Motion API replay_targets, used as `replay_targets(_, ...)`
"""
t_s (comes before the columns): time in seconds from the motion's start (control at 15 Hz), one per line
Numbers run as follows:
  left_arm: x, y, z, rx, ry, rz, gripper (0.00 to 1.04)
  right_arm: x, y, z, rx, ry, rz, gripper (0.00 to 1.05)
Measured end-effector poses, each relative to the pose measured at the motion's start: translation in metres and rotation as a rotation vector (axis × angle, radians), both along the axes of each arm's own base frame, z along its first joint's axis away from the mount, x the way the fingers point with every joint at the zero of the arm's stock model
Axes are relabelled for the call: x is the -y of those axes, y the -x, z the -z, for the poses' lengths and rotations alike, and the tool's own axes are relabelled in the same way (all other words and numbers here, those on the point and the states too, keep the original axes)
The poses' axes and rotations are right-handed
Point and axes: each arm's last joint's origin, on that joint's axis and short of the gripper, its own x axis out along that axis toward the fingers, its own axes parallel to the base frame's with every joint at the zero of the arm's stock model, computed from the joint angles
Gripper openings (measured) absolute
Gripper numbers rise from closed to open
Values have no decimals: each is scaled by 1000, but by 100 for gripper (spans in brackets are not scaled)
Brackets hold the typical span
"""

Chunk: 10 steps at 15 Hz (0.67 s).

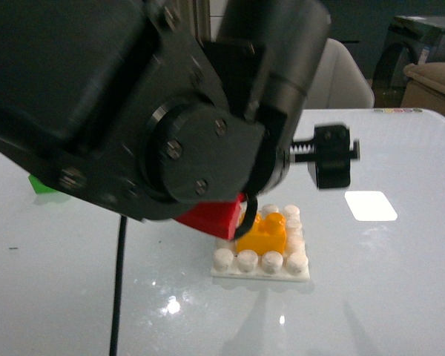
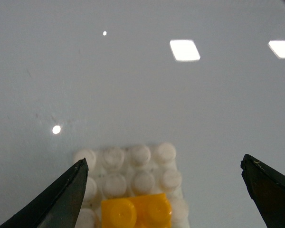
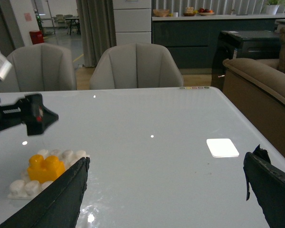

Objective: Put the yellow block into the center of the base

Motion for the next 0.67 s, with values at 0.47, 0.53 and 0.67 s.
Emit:
replay_targets(0.47, -42, 5, -30, 70, 46, -1, 98, 0, 0, 0, 0, 0, 0, 98)
replay_targets(0.53, -59, -6, -30, 74, 57, -45, 98, 0, 0, 0, 0, 0, 0, 98)
replay_targets(0.67, -132, -4, -15, 345, -13, -262, 77, 0, 0, 0, 0, 0, 0, 98)
